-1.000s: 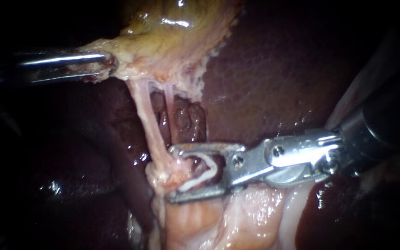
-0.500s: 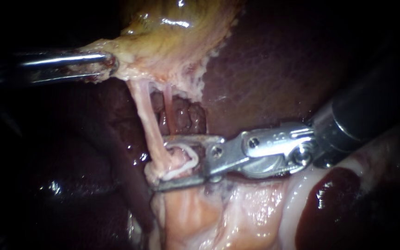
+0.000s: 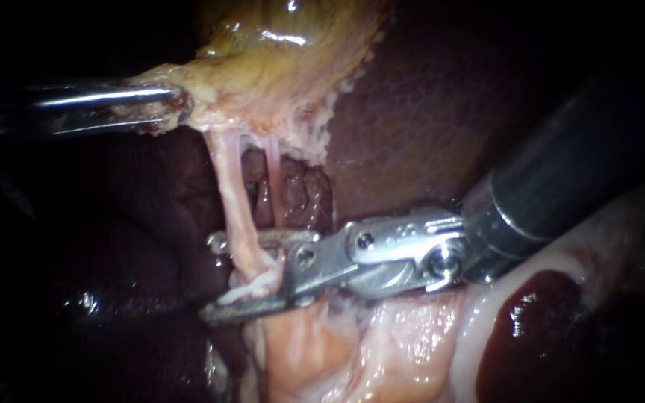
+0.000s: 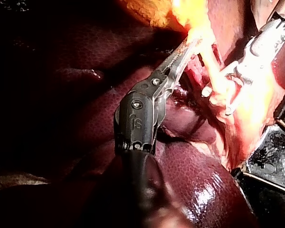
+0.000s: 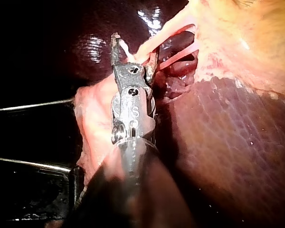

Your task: Clipping first clip left tube

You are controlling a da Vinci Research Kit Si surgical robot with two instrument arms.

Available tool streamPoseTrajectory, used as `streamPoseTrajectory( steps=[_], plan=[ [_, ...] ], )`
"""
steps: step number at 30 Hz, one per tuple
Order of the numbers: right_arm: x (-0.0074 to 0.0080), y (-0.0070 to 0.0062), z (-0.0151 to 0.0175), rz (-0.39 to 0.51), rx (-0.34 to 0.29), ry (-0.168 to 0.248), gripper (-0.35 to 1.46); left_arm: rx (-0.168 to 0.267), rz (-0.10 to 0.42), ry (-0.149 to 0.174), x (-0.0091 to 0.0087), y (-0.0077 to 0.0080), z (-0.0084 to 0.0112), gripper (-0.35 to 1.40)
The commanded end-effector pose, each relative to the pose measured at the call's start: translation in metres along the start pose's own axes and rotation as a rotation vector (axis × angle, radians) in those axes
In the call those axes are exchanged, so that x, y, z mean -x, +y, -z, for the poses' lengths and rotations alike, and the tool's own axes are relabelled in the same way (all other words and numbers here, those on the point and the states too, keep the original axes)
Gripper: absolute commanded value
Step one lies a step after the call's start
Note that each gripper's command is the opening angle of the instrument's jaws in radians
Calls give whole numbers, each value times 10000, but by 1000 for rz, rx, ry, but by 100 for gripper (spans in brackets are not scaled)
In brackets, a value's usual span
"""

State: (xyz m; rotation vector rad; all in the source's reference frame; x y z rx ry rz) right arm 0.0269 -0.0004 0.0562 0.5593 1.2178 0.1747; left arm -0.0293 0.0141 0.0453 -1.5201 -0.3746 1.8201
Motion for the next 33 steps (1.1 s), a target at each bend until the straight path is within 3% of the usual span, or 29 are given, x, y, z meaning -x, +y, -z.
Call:
streamPoseTrajectory(
  steps=[1, 12, 24, 29, 33],
  plan=[
    [-3, -3, 0, -5, -3, 0, 50, 0, 0, 0, 0, 0, 0, -35],
    [-15, -30, -8, -25, -30, -1, 45, 0, 0, 0, 0, 0, 0, -35],
    [-12, -28, -9, -72, -27, -2, 22, 0, 0, 0, 0, 0, 0, -35],
    [-11, -29, -8, -82, -35, -2, -3, -1, 0, 0, 0, 0, -1, -35],
    [-11, -29, -8, -79, -51, -2, -35, 0, 0, 0, 0, -1, -1, -35]
  ],
)
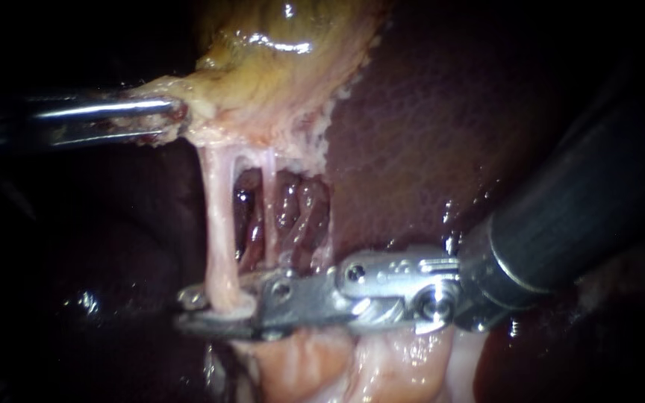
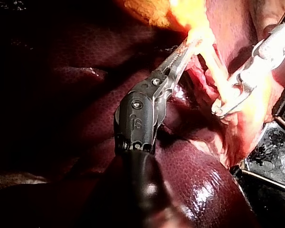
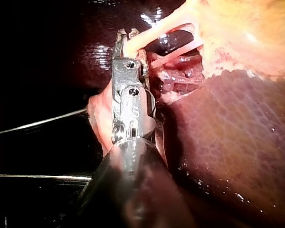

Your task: Clipping first clip left tube

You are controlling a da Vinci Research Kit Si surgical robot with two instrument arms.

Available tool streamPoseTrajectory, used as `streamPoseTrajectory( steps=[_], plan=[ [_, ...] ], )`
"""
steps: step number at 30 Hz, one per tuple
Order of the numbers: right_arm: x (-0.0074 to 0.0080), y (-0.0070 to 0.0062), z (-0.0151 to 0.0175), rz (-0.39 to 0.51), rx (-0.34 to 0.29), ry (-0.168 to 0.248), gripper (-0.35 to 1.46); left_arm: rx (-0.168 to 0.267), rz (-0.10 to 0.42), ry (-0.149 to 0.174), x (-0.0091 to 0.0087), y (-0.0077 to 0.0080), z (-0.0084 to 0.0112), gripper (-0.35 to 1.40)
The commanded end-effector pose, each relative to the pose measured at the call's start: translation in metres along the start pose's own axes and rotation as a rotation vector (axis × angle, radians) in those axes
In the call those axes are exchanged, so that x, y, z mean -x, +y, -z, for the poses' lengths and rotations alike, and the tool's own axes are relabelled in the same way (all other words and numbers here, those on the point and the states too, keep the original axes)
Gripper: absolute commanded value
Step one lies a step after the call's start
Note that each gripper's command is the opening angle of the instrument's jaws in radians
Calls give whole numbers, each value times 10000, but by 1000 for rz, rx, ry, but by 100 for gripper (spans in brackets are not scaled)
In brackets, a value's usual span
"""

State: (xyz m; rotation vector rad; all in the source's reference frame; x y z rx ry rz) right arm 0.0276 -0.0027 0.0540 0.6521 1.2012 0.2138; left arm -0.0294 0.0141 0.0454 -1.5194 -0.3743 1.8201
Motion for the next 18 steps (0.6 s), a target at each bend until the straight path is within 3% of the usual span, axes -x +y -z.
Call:
streamPoseTrajectory(
  steps=[1, 18],
  plan=[
    [0, 0, 0, -1, -10, -1, -35, 1, 0, 0, 0, 0, 0, -35],
    [3, 4, 1, -19, -27, -23, -35, 1, 0, 0, 0, -2, -1, -35]
  ],
)
